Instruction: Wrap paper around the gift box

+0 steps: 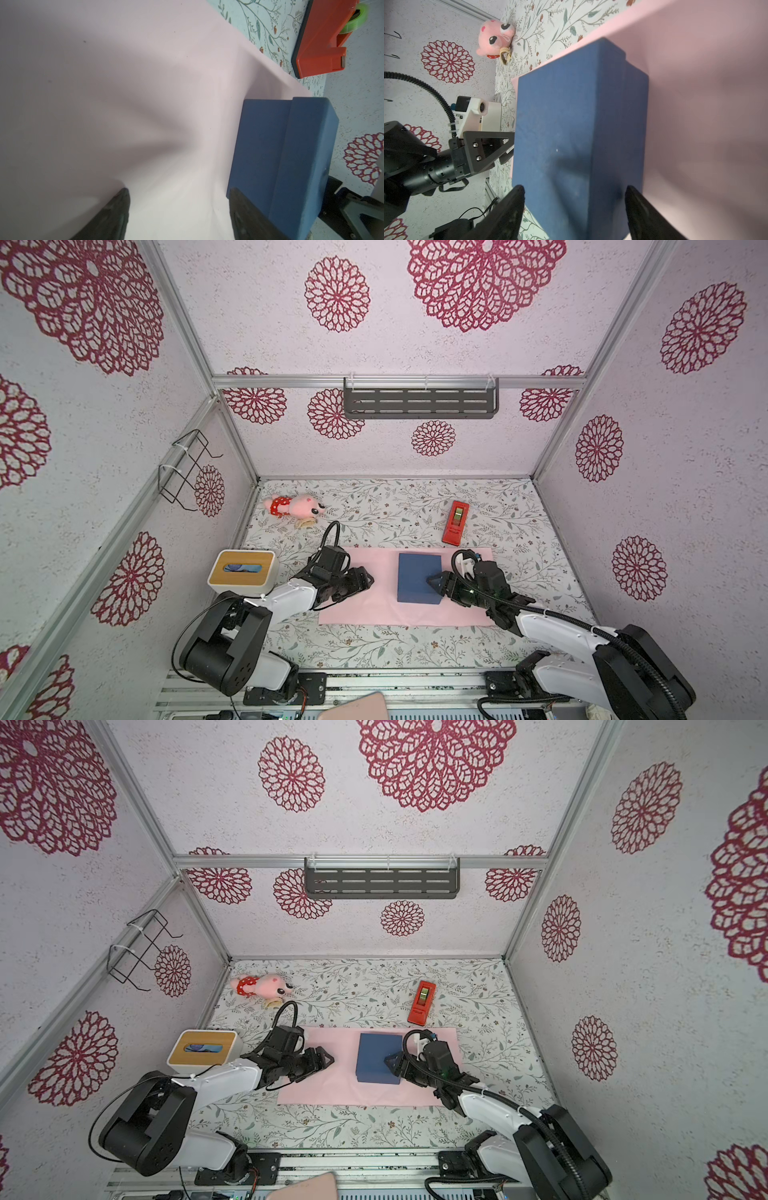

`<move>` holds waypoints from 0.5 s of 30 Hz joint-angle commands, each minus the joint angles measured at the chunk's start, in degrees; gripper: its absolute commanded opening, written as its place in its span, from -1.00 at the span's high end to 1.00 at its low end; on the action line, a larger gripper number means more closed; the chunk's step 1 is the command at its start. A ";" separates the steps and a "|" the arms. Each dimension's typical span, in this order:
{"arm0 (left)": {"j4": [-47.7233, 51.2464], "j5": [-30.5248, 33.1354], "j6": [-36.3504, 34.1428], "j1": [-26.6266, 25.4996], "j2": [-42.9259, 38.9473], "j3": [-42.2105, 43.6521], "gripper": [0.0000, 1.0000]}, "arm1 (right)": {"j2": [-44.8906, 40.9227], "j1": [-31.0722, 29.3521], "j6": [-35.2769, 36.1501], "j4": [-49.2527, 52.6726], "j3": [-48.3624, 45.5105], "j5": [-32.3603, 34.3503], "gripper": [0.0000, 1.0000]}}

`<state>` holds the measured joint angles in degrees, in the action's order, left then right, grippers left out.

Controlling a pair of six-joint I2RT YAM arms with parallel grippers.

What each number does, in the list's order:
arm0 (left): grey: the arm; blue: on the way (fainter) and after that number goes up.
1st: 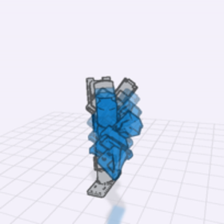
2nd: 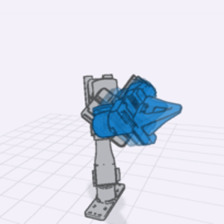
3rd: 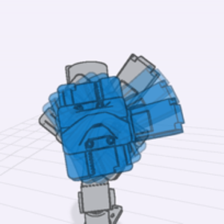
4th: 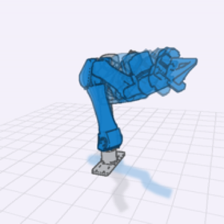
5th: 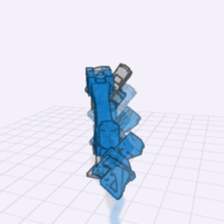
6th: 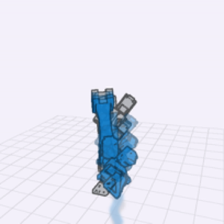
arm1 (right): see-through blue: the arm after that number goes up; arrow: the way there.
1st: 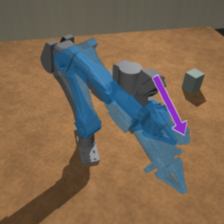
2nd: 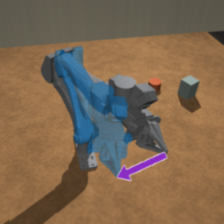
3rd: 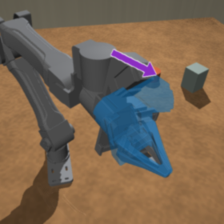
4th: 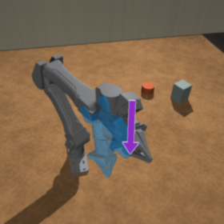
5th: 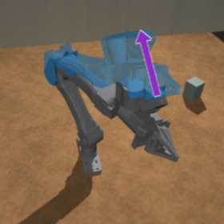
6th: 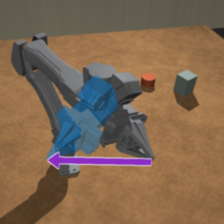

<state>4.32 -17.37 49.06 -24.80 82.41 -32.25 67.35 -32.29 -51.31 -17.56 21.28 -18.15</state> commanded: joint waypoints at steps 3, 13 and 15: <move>4.50 2.33 -1.71 -0.06 0.08 -1.24 -0.57 | 4.92 -0.05 3.62 -0.87 4.63 -0.60 -0.52; 4.38 2.68 -1.99 0.01 0.53 -0.97 -0.58 | 6.91 -0.14 4.75 -0.24 6.37 -1.89 -0.50; 4.30 2.61 -1.95 -0.05 0.77 -1.06 -0.57 | 7.48 -0.43 3.79 -0.35 6.18 -2.31 -0.49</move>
<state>6.31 -16.08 47.92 -24.80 82.11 -32.75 73.63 -32.29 -47.62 -16.49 26.30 -18.37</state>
